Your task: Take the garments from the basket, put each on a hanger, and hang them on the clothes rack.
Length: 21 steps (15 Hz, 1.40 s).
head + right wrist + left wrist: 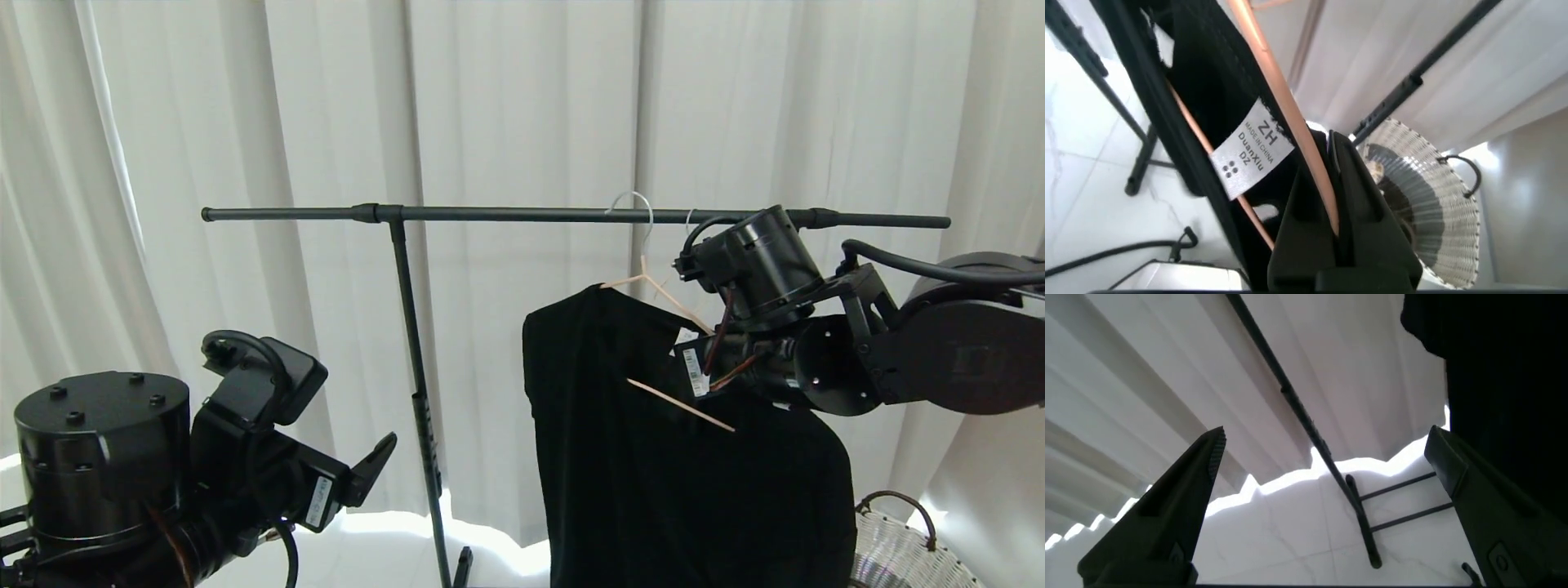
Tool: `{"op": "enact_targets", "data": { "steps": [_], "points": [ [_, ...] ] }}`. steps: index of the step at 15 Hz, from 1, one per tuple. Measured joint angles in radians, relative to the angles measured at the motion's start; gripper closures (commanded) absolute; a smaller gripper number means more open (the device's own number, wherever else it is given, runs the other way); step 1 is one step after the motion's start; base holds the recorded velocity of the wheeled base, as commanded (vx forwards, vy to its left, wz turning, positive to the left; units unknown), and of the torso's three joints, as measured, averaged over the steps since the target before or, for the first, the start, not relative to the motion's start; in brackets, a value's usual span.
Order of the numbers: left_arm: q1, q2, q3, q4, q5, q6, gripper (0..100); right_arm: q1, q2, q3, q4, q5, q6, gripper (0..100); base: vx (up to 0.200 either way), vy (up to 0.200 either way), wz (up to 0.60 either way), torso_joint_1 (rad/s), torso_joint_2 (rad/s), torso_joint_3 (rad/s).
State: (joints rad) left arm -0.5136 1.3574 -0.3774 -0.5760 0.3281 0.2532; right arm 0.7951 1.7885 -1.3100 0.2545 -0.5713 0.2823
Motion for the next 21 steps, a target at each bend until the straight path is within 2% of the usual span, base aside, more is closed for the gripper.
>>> {"op": "enact_targets", "data": {
  "steps": [4, 8, 12, 20, 21],
  "points": [
    [0.0, 0.002, -0.001, 0.001, 0.0, 0.0, 0, 0.004, 0.008, -0.018, 0.0, -0.003, 0.0, 100, 0.0, 0.0, 0.0, 0.0, 0.0, 0.0],
    [-0.008, 0.002, -0.001, 0.002, 0.001, 0.0, 0, 0.004, 0.035, -0.076, -0.001, -0.045, -0.001, 100, 0.0, 0.0, 0.0, 0.0, 0.0, 0.0],
    [-0.027, 0.0, -0.001, 0.001, 0.001, 0.0, 0, -0.003, 0.067, -0.146, 0.0, -0.048, -0.006, 100, 0.2, 0.0, 0.0, -0.002, 0.0, 0.004],
    [-0.065, -0.001, -0.001, 0.001, 0.001, 0.0, 0, -0.031, 0.078, -0.155, 0.027, -0.067, -0.003, 100, 0.2, 0.0, 0.0, 0.005, 0.0, -0.001],
    [-0.067, -0.001, -0.001, 0.001, 0.001, 0.0, 0, -0.032, 0.078, -0.155, 0.027, -0.067, -0.003, 100, 0.0, 0.0, 0.0, 0.0, 0.0, 0.0]
  ]
}}
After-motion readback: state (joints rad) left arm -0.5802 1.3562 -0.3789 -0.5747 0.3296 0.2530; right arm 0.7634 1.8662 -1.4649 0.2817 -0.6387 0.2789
